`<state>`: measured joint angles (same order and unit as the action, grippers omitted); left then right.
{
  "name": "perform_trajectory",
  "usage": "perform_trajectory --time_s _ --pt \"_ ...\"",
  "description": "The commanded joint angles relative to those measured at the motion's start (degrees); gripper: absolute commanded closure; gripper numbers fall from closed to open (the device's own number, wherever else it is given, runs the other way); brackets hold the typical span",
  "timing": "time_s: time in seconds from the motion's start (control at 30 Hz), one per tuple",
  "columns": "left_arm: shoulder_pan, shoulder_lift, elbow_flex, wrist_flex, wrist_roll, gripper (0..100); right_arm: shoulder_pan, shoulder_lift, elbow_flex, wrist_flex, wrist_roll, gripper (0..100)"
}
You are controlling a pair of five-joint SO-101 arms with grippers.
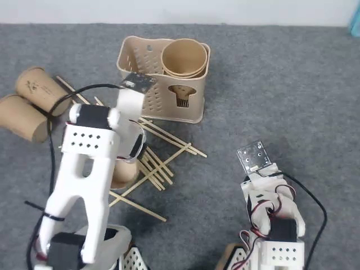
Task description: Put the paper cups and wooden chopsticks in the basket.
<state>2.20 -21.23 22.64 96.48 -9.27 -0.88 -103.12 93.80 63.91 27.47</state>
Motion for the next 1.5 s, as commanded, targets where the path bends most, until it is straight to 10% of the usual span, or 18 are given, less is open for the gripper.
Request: perform_trajectory --time_s 0.0,0.67,1.47 --pt "1.0 -2.3 -1.9 -1.7 -0.7 88 0.7 -0.7 -0.5 0.5 0.7 99.1" --pt "-1.9 -2.2 15.2 -18.7 -6.0 88 0.7 -0.7 -0.4 0.1 1.1 99.1" --pt "-9.6 -2.3 3.6 -10.1 -6.2 99 0.7 -0.7 -0.4 0.0 0.9 99.1"
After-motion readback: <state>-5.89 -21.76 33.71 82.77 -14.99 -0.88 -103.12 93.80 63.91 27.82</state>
